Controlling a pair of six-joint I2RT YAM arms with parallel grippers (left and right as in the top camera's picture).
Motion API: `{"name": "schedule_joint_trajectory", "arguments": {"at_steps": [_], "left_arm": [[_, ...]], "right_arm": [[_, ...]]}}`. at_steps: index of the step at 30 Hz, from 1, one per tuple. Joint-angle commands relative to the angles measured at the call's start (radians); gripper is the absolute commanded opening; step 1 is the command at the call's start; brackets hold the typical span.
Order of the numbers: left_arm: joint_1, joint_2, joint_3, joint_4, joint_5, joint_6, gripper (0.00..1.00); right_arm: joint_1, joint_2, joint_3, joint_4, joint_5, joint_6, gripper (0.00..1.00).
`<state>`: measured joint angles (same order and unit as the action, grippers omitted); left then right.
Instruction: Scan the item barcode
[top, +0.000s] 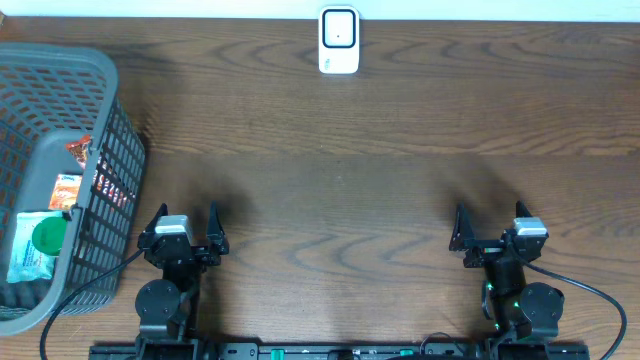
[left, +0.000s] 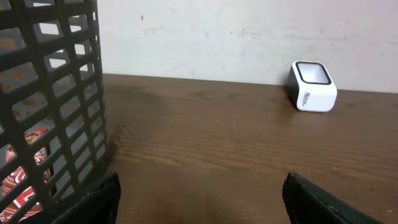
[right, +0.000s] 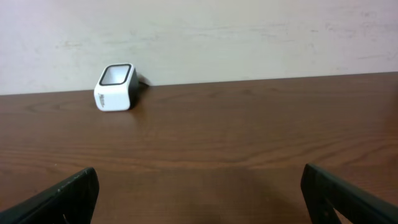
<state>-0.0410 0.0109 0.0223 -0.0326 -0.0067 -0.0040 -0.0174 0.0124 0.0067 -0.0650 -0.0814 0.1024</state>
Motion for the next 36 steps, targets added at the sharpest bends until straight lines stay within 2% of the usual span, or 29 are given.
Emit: {"name": "schedule_joint_trajectory", "arguments": {"at_steps": [1,8,10,14,19,32,36], "left_arm": [[0.002,-0.007,-0.018,-0.038,-0.027,-0.01,0.84],[0.002,0.012,-0.018,-0.038,-0.027,-0.133,0.84],[0.002,0.027,-0.013,-0.038,-0.026,-0.133,0.84],[0.002,0.069,0.017,-0.041,0.066,-0.132,0.84],[0.002,0.137,0.058,-0.042,0.079,-0.132,0.84],[0.002,0.345,0.208,-0.043,0.33,-0.128,0.84],[0.002,0.422,0.33,-0.14,0.389,-0.128,0.84]], "right_arm": [[0.004,-0.004,-0.001,-0.004,0.005,0.013,0.99],[0.004,-0.004,-0.001,-0.004,0.005,0.013,0.99],[0.004,-0.004,-0.001,-0.004,0.005,0.013,0.99],[0.004,-0.004,-0.001,-0.004,0.005,0.013,0.99],[0.004,-0.004,-0.001,-0.004,0.005,0.013,0.99],[0.004,-0.004,-0.001,-0.004,0.005,0.013,0.99],[0.004,-0.004,-0.001,-0.004,0.005,0.013,0.99]]}}
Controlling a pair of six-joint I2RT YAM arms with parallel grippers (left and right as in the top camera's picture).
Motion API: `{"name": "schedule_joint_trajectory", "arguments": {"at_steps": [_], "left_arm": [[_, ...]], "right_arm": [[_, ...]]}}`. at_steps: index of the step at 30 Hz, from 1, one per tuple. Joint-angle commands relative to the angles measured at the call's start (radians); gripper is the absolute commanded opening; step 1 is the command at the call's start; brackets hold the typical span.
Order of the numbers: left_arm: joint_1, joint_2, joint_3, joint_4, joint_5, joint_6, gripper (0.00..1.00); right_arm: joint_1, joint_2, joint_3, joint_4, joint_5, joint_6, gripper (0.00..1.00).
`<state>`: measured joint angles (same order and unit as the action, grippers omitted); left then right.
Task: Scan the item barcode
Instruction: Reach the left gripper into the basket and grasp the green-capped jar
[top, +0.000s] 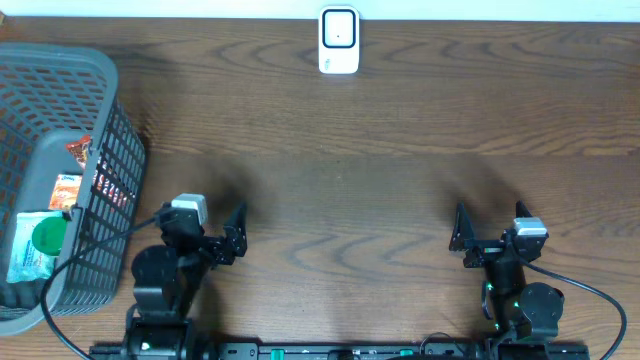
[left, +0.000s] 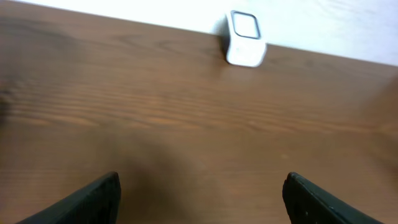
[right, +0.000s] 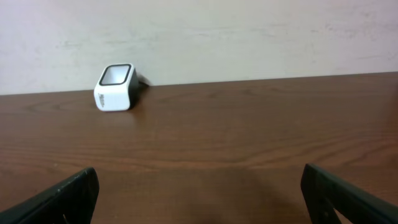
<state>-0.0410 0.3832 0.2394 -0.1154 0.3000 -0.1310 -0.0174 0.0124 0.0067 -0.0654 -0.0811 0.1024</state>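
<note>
The white barcode scanner (top: 339, 41) stands at the table's far edge, also seen in the left wrist view (left: 244, 45) and the right wrist view (right: 115, 87). Items lie in the grey basket (top: 60, 70) at the left: a white pack with a green lid (top: 38, 242) and orange-red packets (top: 72, 170). My left gripper (top: 212, 224) (left: 199, 199) is open and empty beside the basket, angled toward the scanner. My right gripper (top: 488, 228) (right: 199, 193) is open and empty at the near right.
The basket's mesh wall (top: 115, 170) stands just left of my left arm. A light wall runs behind the scanner (right: 249, 31). Bare wooden tabletop (top: 340, 200) lies between the arms and the scanner.
My left gripper has turned to the right, away from the basket; its wrist view now shows the scanner and no basket. It stays open. The right arm has not moved.
</note>
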Motion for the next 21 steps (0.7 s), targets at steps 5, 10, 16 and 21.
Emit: {"name": "schedule_joint_trajectory", "arguments": {"at_steps": [5,10,16,21], "left_arm": [[0.002,0.147,0.336,-0.305,0.093,0.006,0.84],[0.002,0.192,0.429,-0.402,0.239,0.005,0.84],[0.002,0.195,0.445,-0.406,0.347,-0.008,0.84],[0.002,0.242,0.572,-0.502,0.34,-0.017,0.84]], "right_arm": [[0.004,-0.004,-0.001,-0.004,0.005,0.013,0.99],[0.004,-0.004,-0.001,-0.004,0.005,0.013,0.99],[0.004,-0.004,-0.001,-0.004,0.005,0.013,0.99],[0.004,-0.004,-0.001,-0.004,0.005,0.013,0.99]]}}
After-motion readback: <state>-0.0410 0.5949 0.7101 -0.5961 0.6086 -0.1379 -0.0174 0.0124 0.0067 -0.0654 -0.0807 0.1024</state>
